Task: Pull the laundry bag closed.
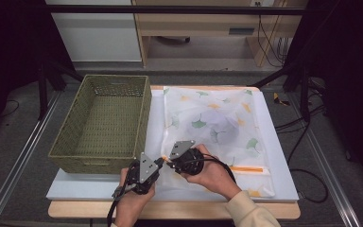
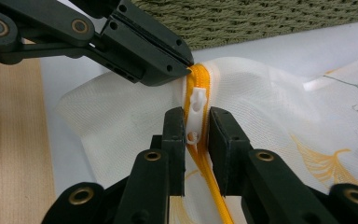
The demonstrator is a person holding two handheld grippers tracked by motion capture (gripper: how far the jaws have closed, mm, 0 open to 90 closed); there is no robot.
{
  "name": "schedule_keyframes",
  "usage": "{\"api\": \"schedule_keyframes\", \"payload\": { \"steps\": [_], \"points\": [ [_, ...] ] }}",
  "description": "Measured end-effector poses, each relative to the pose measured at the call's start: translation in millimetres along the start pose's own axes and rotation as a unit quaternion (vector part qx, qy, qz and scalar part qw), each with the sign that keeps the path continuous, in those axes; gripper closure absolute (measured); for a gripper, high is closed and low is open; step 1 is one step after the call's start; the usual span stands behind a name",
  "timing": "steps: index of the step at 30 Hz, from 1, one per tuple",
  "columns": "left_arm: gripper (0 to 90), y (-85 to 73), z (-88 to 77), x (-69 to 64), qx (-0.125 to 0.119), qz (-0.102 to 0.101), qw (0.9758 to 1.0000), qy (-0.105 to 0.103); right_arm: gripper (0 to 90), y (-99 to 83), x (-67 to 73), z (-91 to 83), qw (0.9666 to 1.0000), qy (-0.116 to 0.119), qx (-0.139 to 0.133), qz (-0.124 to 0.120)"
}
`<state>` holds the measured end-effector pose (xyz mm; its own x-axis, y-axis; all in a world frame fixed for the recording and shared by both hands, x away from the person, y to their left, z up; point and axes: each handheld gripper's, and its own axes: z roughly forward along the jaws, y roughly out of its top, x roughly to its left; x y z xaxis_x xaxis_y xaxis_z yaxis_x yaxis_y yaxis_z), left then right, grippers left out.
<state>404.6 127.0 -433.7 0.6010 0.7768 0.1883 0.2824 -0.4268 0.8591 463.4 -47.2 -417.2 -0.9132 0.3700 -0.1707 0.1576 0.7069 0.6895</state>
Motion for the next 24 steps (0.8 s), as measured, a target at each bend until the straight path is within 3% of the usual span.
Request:
{"api": "schedule_keyframes", "payload": {
  "steps": [24],
  "points": [
    [88.2, 0.0, 0.4, 0.3, 0.0, 0.001, 1.0, 0.001, 82.3, 1.7, 2.4, -5.5, 0.9996, -0.002, 0.002, 0.029]
  ]
}}
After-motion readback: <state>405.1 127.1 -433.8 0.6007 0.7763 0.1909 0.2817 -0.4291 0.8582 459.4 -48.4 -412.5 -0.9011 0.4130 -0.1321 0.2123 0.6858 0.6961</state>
